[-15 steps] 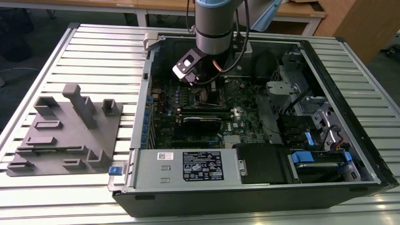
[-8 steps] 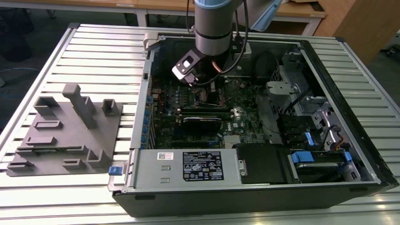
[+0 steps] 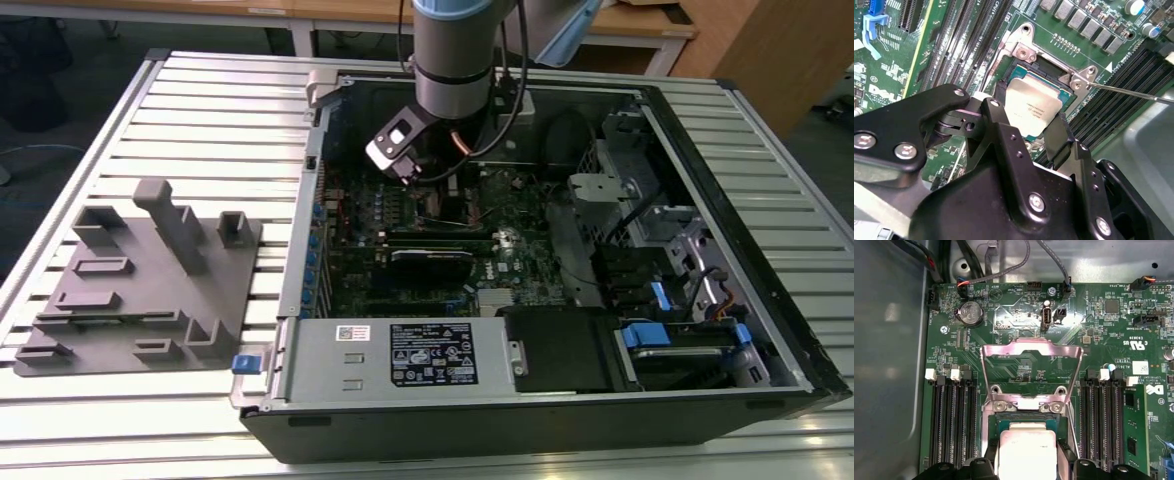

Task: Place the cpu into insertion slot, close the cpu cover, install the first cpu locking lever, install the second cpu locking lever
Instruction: 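Place the cpu into insertion slot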

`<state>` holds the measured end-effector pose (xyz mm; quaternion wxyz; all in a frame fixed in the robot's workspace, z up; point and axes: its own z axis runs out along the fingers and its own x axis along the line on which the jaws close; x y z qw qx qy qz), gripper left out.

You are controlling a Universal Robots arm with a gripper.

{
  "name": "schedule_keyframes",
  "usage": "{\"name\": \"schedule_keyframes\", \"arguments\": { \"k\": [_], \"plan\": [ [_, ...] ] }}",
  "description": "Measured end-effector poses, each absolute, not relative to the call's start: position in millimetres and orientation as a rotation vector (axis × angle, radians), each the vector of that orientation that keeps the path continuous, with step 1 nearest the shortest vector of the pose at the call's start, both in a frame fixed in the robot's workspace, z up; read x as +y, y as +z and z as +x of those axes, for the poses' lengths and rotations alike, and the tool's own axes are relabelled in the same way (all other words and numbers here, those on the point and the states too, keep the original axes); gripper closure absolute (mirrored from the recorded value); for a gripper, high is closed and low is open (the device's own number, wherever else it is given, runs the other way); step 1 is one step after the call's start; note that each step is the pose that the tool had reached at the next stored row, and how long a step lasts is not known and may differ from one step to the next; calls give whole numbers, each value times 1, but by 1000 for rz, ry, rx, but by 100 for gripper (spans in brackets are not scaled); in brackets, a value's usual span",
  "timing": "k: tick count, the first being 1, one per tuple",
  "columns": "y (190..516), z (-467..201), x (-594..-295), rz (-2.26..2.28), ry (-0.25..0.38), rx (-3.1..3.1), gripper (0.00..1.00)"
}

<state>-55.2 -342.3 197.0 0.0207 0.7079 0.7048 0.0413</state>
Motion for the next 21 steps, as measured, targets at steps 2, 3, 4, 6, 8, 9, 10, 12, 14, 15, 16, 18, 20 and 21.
{"name": "schedule_keyframes", "arguments": {
  "k": [2, 3, 4, 6, 8, 9, 10, 12, 14, 15, 16, 18, 20, 21],
  "plan": [
    [196, -55, -342, 2196, 129, 2185, 46],
    [196, -55, -342, 2196, 129, 2185, 46],
    [196, -55, -342, 2196, 129, 2185, 46],
    [195, -55, -342, 2196, 129, 2185, 46],
    [195, -55, -342, 2197, 129, 2185, 46],
    [194, -55, -342, 2197, 129, 2184, 46],
    [194, -55, -342, 2197, 129, 2184, 46],
    [194, -55, -342, 2198, 129, 2184, 46],
    [194, -55, -342, 2198, 129, 2183, 46],
    [194, -55, -342, 2198, 129, 2183, 46],
    [194, -55, -342, 2198, 129, 2183, 46],
    [193, -55, -342, 2198, 129, 2183, 46],
    [193, -55, -342, 2198, 129, 2183, 46],
    [193, -55, -342, 2198, 129, 2183, 46]
  ]
}}
